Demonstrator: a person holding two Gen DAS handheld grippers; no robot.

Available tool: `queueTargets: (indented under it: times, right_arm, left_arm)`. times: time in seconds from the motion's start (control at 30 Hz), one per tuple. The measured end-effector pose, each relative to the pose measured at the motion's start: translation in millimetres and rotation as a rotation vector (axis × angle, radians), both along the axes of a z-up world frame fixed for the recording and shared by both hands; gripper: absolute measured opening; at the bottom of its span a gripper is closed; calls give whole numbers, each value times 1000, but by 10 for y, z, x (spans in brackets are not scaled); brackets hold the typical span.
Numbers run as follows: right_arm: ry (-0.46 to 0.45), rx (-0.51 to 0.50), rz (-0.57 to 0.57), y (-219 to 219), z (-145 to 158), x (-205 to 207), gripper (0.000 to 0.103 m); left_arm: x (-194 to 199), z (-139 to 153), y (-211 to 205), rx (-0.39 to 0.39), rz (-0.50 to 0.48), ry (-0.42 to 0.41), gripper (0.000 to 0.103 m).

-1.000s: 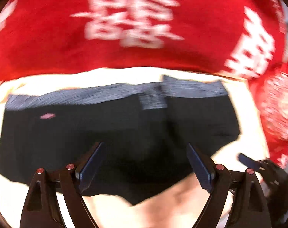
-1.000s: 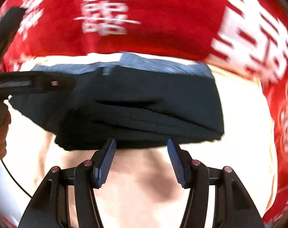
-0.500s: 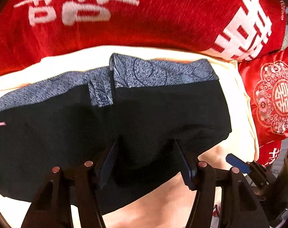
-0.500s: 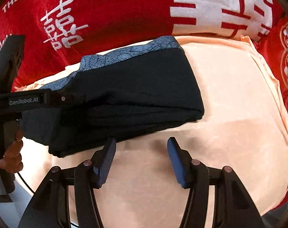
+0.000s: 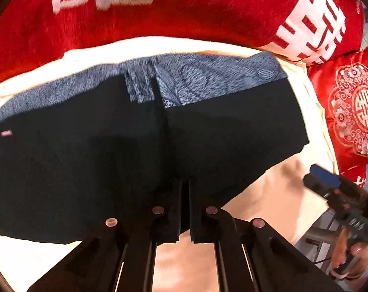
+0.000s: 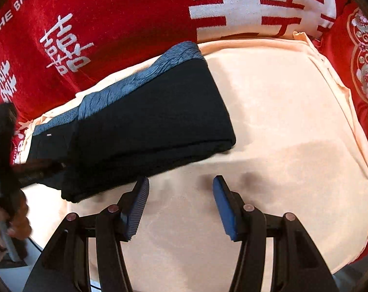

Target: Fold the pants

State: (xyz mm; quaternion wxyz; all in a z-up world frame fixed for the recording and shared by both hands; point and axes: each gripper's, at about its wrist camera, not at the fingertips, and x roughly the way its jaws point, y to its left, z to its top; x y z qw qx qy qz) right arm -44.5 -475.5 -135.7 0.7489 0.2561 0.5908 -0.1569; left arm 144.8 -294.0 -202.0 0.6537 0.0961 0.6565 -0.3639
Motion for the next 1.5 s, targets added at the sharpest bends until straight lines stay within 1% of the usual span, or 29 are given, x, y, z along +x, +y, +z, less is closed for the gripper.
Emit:
queueTargets:
  times: [0.1,0.13,0.17,0.2,0.27,0.33,0.37,0.5,0.53,0.57,0.6,0.63,0.67,0.73,0.77,0.8,0.87,0.93,0.97,1.0,1.03,1.07,1.1,1.17,1.27,1.5]
  right_arm:
    - [-47,7,-18,-146,36,72,58]
    - [-61,10,-18,-215,32,135,57]
    - [-66,11,-17,-254,22,177,49]
    - [-69,20,-4,-319,-5,301,40]
    - [-102,45,28,-366,-29,524,33]
    - [-116,86,58,-351,-106,732,32]
    - [-111,98,67,-333,-196,888,32]
    - [-62,140,77,-215,-548,1261,32]
    - [-41,151,83,-151,-629,1318,34]
    - [-36,138,92,-56,-667,1359,37]
    - [-39,89,133,94,-640,1405,39]
    - [-38,82,164,177,-621,1412,39]
    - [-43,107,218,319,-604,1432,39]
    - [-46,131,284,486,-565,1429,39]
    - [-40,117,322,583,-519,1419,39]
    - [-42,118,331,620,-477,1393,39]
    - [-52,115,300,611,-365,1281,39]
    - [-65,42,277,575,-218,1138,39]
    - [-64,21,271,551,-189,1087,39]
    - [-45,11,255,520,-189,991,40]
    - [-24,30,251,502,-226,974,40]
    - [18,66,246,504,-327,893,39]
    - [28,70,247,490,-362,840,39]
    - [5,41,263,531,-262,761,39]
    - [-7,72,244,557,-152,707,40]
    - [32,118,250,674,-43,549,40]
  left_arm:
    - [-27,24,-3,-14,2,-23,6]
    - [-32,30,3,-19,6,-25,6]
    - [-36,46,22,-24,9,-30,6]
    - [-40,73,38,-26,14,-36,6]
    - [-44,119,58,-25,34,-59,6]
    - [-42,131,47,-32,50,-61,6]
    - [-41,135,54,-29,55,-63,6]
    - [-36,141,81,9,79,-85,6]
    - [-29,144,100,19,89,-89,6]
    - [-14,143,135,26,103,-87,6]
    - [-3,140,164,29,114,-83,6]
    - [12,134,207,35,129,-82,6]
    - [21,128,233,43,138,-83,6]
    - [44,100,306,68,161,-76,6]
    - [53,92,340,74,171,-69,6]
    - [60,91,370,77,181,-65,6]
    - [61,105,434,85,196,-67,6]
    - [44,123,483,95,204,-79,6]
    - [36,126,511,106,208,-85,6]
    - [31,121,526,114,212,-87,6]
    - [26,109,541,124,218,-89,6]
    - [12,97,527,140,221,-89,6]
    - [6,90,528,154,226,-87,6]
    - [-8,88,541,172,242,-79,6]
    - [-48,113,551,176,248,-84,6]
    - [-146,155,640,180,271,-59,6]
